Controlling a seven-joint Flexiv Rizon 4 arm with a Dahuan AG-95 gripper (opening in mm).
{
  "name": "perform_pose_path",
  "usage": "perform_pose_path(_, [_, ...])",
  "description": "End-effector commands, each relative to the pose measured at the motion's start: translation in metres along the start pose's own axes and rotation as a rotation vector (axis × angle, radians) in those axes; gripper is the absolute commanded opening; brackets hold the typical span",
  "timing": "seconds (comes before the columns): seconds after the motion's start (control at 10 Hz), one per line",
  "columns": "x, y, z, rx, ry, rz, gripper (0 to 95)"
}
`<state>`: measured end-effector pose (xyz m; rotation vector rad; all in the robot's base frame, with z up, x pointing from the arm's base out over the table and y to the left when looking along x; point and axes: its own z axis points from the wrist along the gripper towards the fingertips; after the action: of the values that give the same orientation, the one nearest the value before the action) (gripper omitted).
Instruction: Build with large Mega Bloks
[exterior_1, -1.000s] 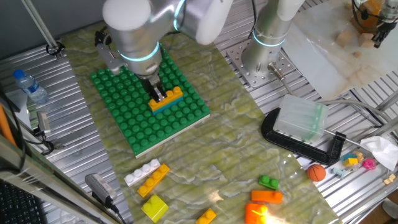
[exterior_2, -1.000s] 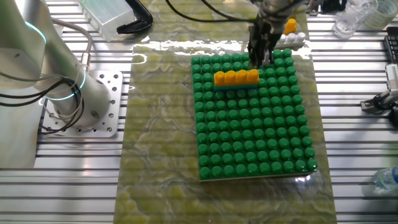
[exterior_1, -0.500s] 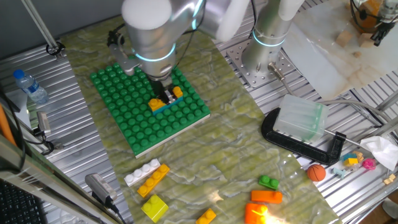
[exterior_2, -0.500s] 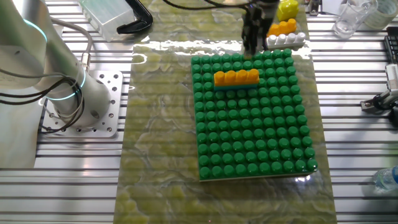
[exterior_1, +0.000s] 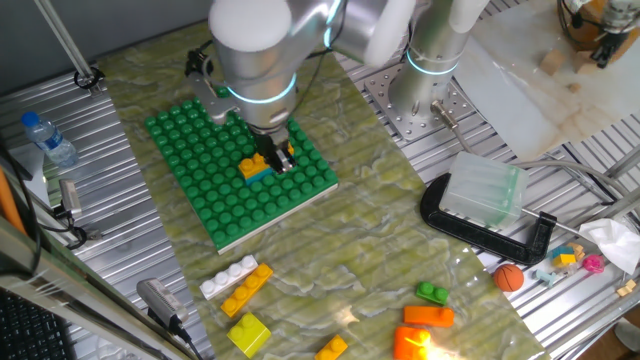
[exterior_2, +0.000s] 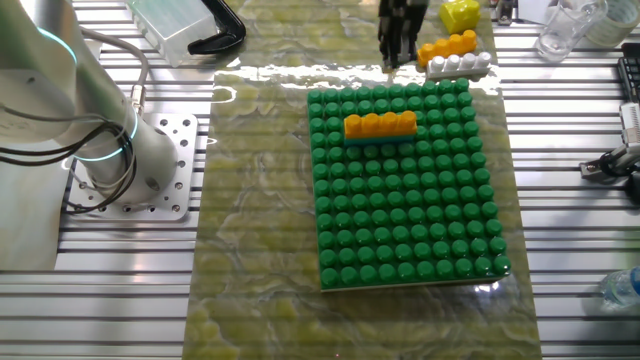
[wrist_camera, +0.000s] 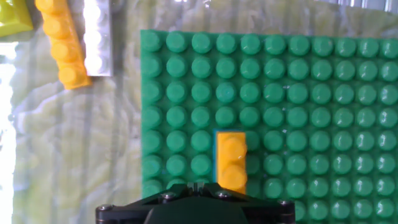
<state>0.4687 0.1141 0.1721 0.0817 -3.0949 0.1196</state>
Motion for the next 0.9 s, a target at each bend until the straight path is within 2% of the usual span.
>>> perform_pose_path(0.1, [-0.0068, 0.005, 0.0027, -0.001, 0.009, 0.0, 0.0])
perform_pose_path(0.7, [-0.0087, 0.006, 0.0038, -0.015, 0.005, -0.021, 0.0])
perform_pose_path(0.8, [-0.0087, 0.006, 0.0038, -0.016, -0.028, -0.036, 0.0])
perform_pose_path(0.9, [-0.0087, 0.006, 0.0038, -0.017, -0.042, -0.028, 0.0])
